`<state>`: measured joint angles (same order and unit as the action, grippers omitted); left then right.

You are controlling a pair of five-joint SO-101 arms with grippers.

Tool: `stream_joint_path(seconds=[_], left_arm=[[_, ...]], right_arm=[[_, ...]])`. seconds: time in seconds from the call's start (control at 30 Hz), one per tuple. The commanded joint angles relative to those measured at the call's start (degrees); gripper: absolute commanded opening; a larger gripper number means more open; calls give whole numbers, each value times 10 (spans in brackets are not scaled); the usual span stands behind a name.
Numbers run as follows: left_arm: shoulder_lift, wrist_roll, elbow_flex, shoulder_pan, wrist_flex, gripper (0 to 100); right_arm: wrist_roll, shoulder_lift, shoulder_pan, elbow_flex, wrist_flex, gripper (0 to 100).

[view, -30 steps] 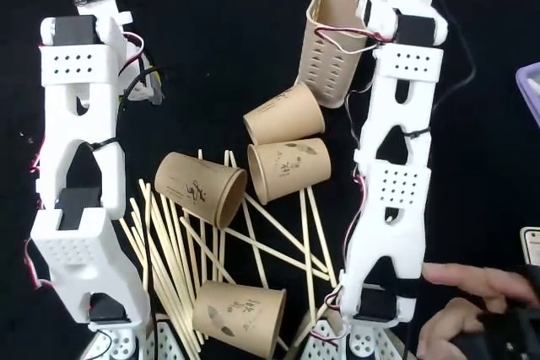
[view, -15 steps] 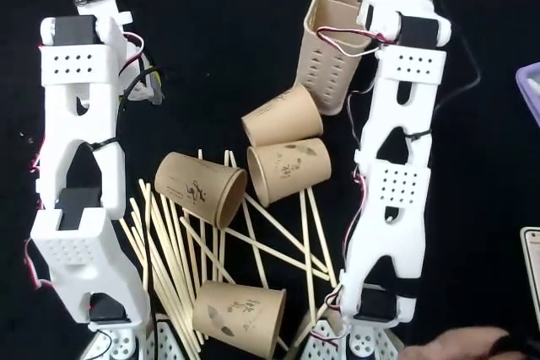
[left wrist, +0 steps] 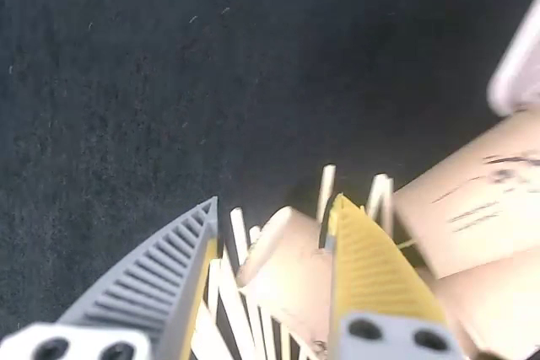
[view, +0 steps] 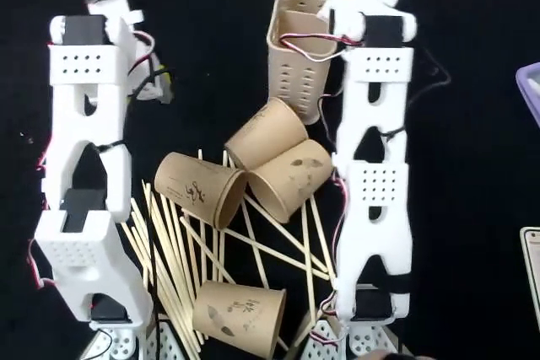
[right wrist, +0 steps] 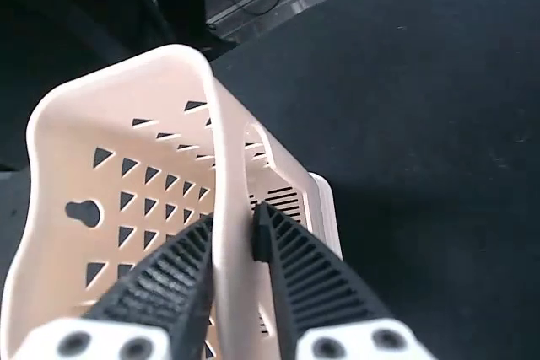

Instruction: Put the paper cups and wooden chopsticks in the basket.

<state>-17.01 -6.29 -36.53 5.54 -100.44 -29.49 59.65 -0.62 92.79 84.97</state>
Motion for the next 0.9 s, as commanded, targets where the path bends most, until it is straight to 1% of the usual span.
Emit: stream_joint_path(seconds=[0.0,0.13,0.2,0.3,0.37,0.47,0.57,0.63,0.77,0.87], left_arm=[[98,-6,-73,-28,-3,215],[171,-2,-97,-57,3,217],[189,-1,-88,-73,23,217],[193,-1,-64,-94,64,217],[191,-1,-41,-109,87,217],[192,-5,19,-138,128,217],[197,-6,65,-162,161,217],[196,-6,78,-179,169,218],[192,-8,82,-208,172,218],[192,-35,77,-221,173,218]], right_arm=[[48,-30,-42,28,-18,13],[89,-30,-59,28,-21,13],[109,-30,-59,29,-21,13],[135,-31,-55,29,-8,11],[139,-31,-51,29,11,11],[148,-35,-45,29,27,18],[185,-44,-47,28,29,77],[192,-54,-47,28,28,107],[193,-91,-40,29,30,112],[193,-127,-24,29,45,113]])
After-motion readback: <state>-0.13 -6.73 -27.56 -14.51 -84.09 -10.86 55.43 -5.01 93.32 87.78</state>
